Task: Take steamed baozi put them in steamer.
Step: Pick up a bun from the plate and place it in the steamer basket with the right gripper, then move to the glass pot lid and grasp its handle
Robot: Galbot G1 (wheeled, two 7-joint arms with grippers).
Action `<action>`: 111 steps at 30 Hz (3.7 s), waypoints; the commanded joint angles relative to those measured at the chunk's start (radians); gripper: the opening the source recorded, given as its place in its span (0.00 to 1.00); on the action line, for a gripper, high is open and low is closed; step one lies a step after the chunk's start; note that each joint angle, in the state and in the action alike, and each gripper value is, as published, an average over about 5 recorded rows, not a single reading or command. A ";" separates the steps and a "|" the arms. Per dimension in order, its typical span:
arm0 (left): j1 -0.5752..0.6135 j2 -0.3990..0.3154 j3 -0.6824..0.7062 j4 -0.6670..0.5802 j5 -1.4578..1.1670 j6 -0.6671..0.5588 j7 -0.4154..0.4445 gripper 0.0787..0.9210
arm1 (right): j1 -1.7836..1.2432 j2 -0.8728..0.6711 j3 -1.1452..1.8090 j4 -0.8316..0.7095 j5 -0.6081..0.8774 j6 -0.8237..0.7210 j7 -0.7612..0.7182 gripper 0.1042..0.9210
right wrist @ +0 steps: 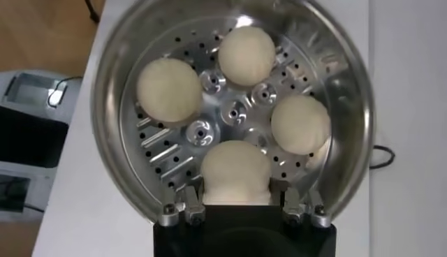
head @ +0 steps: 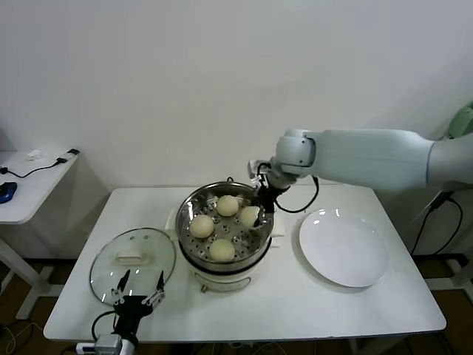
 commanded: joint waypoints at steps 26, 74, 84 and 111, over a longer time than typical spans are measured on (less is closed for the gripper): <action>0.018 0.007 -0.002 -0.033 -0.017 0.027 -0.001 0.88 | 0.030 -0.159 0.250 -0.046 0.143 0.126 0.040 0.88; -0.122 0.136 -0.024 0.034 -0.010 0.066 -0.135 0.88 | -2.256 0.018 2.288 0.317 -0.394 0.602 0.716 0.88; -0.118 0.156 -0.017 0.067 0.052 0.052 -0.183 0.88 | -2.241 0.109 2.221 0.319 -0.418 0.618 0.751 0.88; -0.240 0.233 0.008 0.569 1.230 -0.113 -0.508 0.88 | -2.169 0.108 2.158 0.332 -0.504 0.555 0.841 0.88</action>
